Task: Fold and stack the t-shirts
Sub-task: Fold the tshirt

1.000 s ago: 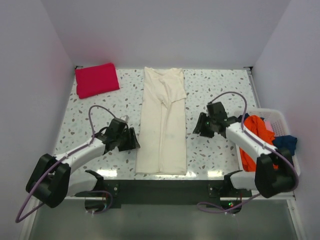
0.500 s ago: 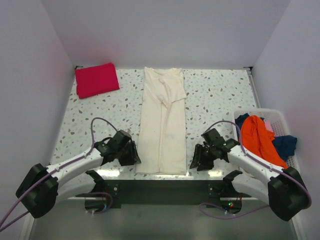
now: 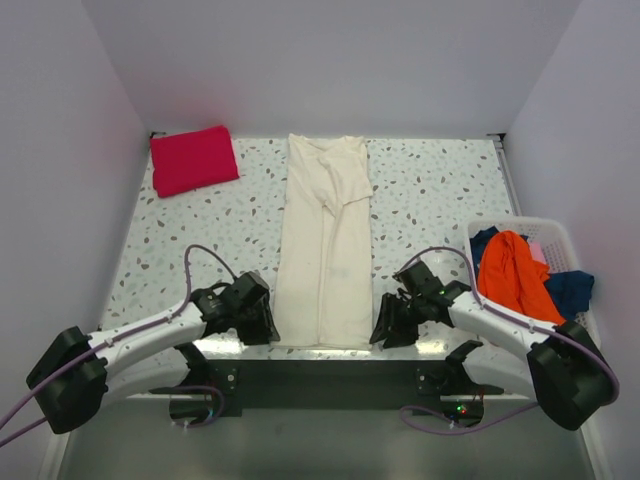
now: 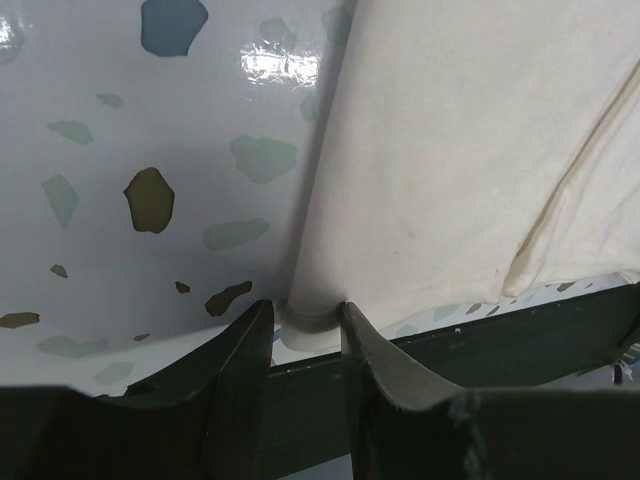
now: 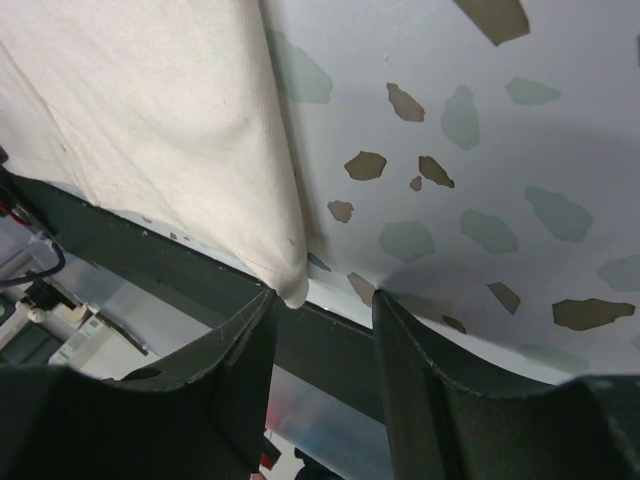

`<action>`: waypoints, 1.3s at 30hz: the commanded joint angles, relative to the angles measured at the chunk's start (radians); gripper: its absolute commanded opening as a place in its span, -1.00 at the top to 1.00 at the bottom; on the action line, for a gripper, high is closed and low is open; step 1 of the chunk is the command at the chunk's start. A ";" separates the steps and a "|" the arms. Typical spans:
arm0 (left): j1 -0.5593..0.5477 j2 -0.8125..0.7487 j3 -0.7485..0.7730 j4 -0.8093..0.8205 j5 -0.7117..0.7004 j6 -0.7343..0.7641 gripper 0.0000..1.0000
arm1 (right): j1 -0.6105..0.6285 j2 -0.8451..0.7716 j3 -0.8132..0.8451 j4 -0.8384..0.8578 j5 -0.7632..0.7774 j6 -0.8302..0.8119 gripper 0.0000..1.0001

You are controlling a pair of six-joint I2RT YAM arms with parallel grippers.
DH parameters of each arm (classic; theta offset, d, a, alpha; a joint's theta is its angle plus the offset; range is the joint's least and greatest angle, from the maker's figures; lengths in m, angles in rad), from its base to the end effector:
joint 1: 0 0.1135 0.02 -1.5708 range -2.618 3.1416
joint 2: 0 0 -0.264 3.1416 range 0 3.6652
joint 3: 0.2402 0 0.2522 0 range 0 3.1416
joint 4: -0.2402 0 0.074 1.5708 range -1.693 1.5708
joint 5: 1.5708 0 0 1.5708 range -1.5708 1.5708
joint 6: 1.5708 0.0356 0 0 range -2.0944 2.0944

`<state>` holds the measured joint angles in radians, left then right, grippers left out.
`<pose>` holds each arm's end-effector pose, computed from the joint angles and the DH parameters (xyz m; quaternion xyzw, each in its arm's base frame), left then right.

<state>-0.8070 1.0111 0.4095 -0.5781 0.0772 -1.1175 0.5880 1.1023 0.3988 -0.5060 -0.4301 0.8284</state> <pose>0.1069 -0.1156 0.1468 -0.1442 0.9696 -0.1809 0.0799 0.1282 0.1033 0.1369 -0.0772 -0.9587 -0.2736 0.0032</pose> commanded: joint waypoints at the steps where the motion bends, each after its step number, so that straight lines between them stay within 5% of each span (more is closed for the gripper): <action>1: -0.018 0.014 -0.055 -0.088 -0.024 -0.033 0.23 | 0.010 0.007 -0.021 0.040 -0.024 0.026 0.07; 18: -0.038 0.023 -0.077 -0.023 -0.004 0.001 0.49 | 0.065 0.021 -0.066 0.130 0.007 0.152 0.28; 26: -0.041 0.026 -0.078 0.008 0.009 0.018 0.66 | 0.076 0.042 -0.063 0.155 0.027 0.172 0.61; 30: -0.046 0.026 -0.066 0.030 0.032 0.041 0.91 | 0.076 0.031 -0.034 0.080 0.057 0.137 0.98; 39: -0.181 0.055 0.034 0.020 -0.011 0.008 1.00 | 0.076 -0.048 0.058 -0.163 0.077 -0.024 1.00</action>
<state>-0.9482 1.0565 0.4015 -0.4965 0.1192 -1.1156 0.6609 1.0916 0.4034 -0.5365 -0.3775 0.8783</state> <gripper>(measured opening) 0.026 0.023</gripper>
